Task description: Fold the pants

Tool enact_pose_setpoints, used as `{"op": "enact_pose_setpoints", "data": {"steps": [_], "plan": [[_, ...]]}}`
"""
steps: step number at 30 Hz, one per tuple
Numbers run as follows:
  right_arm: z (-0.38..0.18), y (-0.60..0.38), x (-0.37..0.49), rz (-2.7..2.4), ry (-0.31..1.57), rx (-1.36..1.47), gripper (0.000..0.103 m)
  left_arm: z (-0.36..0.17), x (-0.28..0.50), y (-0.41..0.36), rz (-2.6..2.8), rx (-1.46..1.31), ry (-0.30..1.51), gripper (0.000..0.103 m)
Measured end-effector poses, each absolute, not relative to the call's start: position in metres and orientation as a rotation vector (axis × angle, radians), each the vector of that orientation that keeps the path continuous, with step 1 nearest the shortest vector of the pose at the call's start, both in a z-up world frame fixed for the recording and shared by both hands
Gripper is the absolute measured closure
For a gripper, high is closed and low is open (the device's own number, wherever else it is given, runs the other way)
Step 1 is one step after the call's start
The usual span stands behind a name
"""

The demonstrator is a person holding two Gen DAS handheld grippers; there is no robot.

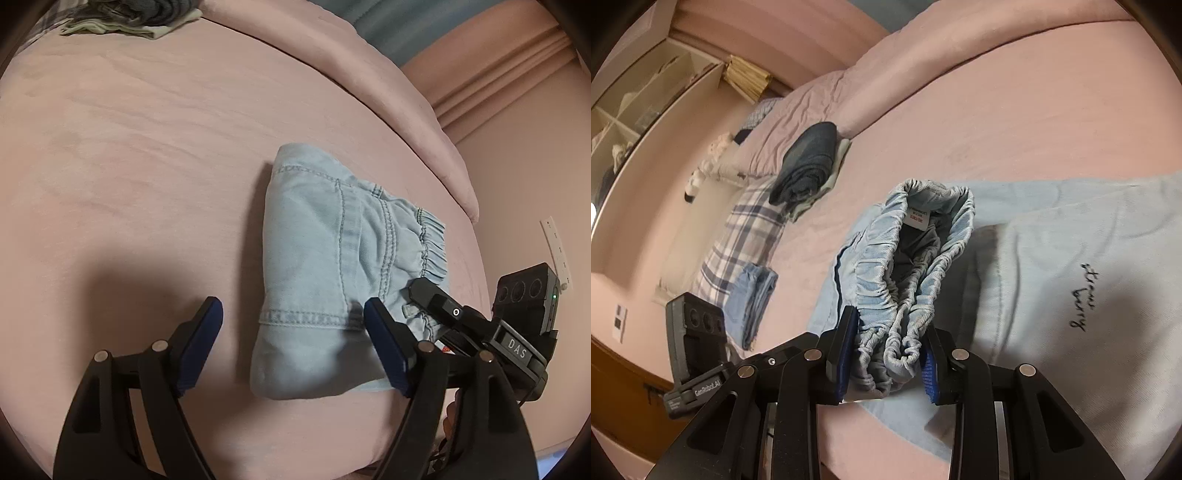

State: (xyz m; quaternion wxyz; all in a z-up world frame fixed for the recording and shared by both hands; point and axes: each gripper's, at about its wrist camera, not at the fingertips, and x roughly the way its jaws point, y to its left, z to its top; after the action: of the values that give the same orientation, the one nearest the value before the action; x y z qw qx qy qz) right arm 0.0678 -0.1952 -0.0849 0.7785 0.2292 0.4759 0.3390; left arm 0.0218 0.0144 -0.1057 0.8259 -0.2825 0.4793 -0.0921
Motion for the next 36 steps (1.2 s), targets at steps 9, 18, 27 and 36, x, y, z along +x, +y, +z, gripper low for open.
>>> {"op": "enact_pose_setpoints", "data": {"steps": [9,18,27,36], "plan": [[-0.082,-0.227,0.063,0.686,1.001,0.561,0.070,-0.104,0.030,0.005,-0.225,-0.578,1.034,0.024],[-0.077,-0.245,0.057,0.642,0.970,0.601,0.070,-0.102,0.034,-0.009,-0.243,-0.531,1.043,0.024],[-0.075,-0.263,0.056,0.600,0.942,0.643,0.070,-0.098,0.039,-0.020,-0.261,-0.498,1.036,0.024],[-0.068,-0.269,0.050,0.568,0.897,0.651,0.070,-0.091,0.045,-0.022,-0.280,-0.461,1.025,0.024]]}}
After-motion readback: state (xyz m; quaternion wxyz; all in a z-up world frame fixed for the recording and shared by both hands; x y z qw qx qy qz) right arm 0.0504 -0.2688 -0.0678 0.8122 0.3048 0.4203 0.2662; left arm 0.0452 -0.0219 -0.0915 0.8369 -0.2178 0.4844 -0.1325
